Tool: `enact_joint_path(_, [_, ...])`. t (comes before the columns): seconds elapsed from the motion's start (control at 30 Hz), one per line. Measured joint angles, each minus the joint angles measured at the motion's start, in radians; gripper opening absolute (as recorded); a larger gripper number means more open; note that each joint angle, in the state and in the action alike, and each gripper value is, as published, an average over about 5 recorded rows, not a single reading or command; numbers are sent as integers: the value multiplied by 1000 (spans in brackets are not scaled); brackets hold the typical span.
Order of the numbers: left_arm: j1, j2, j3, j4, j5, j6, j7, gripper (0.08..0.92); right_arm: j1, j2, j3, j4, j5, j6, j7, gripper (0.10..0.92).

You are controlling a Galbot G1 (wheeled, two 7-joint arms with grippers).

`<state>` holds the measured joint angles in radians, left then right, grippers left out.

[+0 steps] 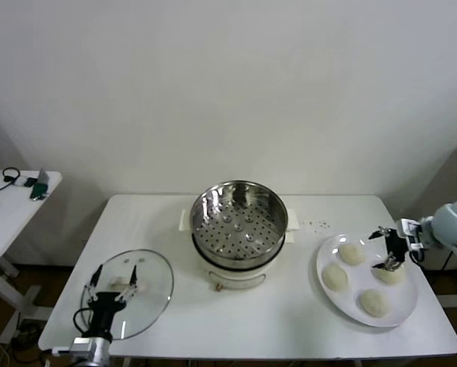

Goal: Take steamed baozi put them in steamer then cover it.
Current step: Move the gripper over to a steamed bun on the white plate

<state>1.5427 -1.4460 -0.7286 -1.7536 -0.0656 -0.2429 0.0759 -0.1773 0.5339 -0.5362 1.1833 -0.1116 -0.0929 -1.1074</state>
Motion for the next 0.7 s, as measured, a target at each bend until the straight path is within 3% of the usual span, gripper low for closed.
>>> enact_joint_path(0.7, [4,0,-27,2,-30,7,-4,823,192,257,-290,-294,-61,27,-30,823])
